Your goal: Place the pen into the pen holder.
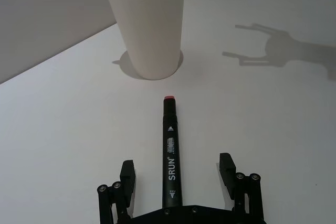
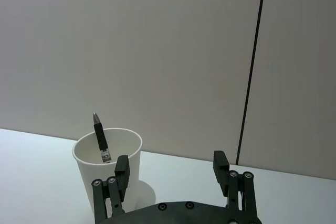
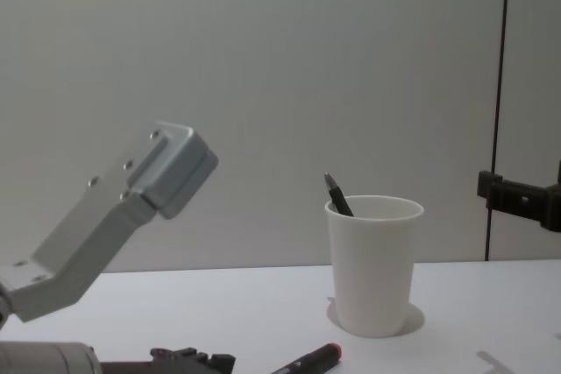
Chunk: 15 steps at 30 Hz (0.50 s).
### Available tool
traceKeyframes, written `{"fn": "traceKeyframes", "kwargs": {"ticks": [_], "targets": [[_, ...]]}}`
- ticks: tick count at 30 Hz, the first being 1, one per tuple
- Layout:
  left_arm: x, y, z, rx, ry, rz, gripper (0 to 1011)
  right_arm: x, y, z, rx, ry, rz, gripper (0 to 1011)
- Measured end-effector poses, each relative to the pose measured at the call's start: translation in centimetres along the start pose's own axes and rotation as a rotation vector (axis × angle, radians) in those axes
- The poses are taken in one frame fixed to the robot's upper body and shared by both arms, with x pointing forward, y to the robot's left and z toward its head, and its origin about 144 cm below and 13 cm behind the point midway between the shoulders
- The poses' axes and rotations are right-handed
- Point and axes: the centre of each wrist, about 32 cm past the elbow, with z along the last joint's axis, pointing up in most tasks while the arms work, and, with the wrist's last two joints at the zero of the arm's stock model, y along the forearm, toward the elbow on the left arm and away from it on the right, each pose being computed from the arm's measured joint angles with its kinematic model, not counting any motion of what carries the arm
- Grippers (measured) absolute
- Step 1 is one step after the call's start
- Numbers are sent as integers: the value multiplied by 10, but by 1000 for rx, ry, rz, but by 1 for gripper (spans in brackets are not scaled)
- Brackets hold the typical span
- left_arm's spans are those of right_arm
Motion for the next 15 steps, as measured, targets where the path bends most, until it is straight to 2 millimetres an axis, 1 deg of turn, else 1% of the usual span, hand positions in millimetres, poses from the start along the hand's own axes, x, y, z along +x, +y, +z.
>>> {"fn": "traceKeyframes", "kwargs": {"ticks": [15], "targets": [[1, -1, 0, 14, -3, -3, 1001, 0, 0, 0, 0, 0, 0, 1001]]}}
